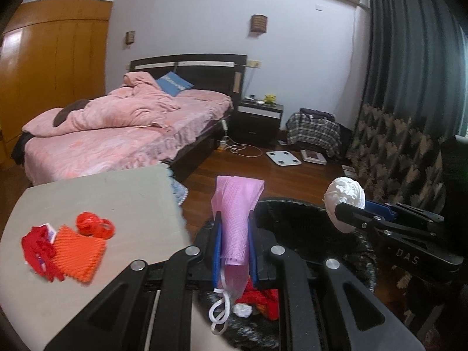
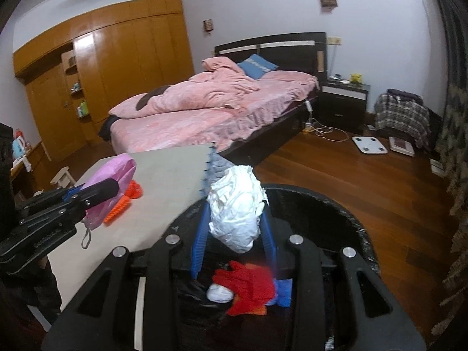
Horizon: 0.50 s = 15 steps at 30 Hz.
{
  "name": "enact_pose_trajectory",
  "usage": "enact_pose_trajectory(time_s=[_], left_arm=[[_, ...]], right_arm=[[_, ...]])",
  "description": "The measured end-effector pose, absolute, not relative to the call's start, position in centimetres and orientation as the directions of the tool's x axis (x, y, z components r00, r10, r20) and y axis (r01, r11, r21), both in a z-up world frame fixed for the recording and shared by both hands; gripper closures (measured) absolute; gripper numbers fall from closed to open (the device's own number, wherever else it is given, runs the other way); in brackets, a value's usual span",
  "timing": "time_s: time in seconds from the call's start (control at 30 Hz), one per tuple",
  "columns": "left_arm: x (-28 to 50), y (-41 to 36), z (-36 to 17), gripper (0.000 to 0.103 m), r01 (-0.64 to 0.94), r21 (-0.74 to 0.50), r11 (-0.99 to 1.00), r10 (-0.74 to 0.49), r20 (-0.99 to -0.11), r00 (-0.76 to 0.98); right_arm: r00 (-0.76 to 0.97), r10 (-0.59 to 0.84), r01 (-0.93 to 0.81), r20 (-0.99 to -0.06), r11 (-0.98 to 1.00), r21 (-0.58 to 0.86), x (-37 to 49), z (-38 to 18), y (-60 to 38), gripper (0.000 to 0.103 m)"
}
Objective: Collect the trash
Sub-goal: 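Carry the white bag and pink mask over the bin with both grippers, then open both grippers to drop the white bag and pink mask into the bin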
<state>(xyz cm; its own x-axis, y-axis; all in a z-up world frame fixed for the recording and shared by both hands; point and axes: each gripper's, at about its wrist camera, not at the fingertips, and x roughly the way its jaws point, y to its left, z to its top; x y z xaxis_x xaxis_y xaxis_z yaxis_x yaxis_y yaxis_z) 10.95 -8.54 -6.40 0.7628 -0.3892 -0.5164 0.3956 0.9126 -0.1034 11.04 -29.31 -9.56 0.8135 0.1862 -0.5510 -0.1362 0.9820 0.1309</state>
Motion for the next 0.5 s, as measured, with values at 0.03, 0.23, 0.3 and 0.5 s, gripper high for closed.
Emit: enact_pose_trajectory(time_s=[0.03,0.23,0.3,0.5], left_arm=[[11.0,-8.8,-6.5,0.088,0.403,-0.106,0.909,-0.396,-0.518,0.758],[11.6,-11.7,-7.2,0.088,0.461,-0.109,0.881,-0.443,-0.533,0.721],[11.9,-12.5,-7.5,0.088,0.477,-0.105,0.872,-0.454,-0.536,0.712],[12.8,-14.7,-8.7,0.088,0.506,-0.088,0.858,-0.462,-0.562,0.686]], right_arm=[[0.814,0.180,-0.130,-0.553,0.983,0.129,11.0,-9.7,-29.7,0.070],[0.811,0.137,-0.084,-0.569,0.989,0.119,10.8,-10.7,-31.9,0.070],[0.810,0.128,-0.072,-0.572,0.990,0.118,10.6,-10.9,-32.4,0.070],[0.804,0.102,-0.040,-0.585,0.992,0.118,10.8,-11.9,-34.0,0.070]])
